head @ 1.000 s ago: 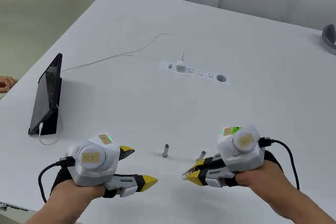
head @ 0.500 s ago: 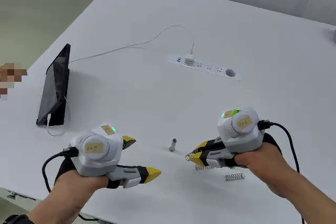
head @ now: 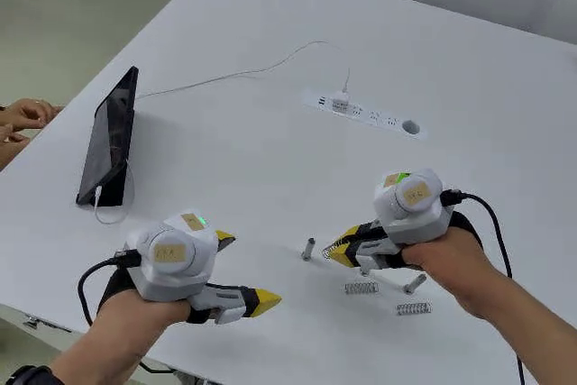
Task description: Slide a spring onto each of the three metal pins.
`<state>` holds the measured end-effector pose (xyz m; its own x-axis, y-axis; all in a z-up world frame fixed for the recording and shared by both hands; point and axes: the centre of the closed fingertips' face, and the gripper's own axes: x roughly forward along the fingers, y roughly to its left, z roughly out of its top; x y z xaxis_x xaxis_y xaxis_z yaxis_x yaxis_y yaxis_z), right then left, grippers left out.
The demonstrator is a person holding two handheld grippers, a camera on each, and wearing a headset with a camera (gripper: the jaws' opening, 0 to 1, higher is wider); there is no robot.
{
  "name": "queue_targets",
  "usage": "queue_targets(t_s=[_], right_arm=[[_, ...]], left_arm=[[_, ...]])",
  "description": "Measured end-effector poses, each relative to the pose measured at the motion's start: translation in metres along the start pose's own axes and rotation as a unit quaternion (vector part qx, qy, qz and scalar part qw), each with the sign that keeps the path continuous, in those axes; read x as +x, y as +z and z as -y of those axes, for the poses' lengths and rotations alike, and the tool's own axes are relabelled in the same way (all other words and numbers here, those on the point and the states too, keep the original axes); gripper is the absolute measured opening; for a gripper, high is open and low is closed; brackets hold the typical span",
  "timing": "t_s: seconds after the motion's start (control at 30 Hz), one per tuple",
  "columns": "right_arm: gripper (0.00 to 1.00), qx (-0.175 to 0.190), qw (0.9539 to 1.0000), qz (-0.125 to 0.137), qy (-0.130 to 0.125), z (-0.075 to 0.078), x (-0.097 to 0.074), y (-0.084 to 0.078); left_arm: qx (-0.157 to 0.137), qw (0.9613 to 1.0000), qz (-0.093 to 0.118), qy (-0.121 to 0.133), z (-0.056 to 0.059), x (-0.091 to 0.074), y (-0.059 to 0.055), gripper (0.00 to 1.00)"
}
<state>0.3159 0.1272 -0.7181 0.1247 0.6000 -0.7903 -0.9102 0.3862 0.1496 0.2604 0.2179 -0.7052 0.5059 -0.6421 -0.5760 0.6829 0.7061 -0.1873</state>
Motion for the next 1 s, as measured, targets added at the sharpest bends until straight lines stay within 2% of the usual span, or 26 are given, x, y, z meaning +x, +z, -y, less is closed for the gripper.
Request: queue_targets(t_s=[0.43, 1.0], right_arm=[[0.13, -0.016, 0.9998, -0.012, -0.007, 0.008, 0.013, 0.008], [0.13, -0.029, 0.9992, -0.028, -0.002, 0.012, 0.025, 0.013]], left_arm=[[-0.008, 1.0000, -0.006, -0.002, 0.002, -0.003, -0.010, 0.70], [-0.018, 0.9998, -0.012, -0.004, 0.001, -0.004, -0.016, 0.71]])
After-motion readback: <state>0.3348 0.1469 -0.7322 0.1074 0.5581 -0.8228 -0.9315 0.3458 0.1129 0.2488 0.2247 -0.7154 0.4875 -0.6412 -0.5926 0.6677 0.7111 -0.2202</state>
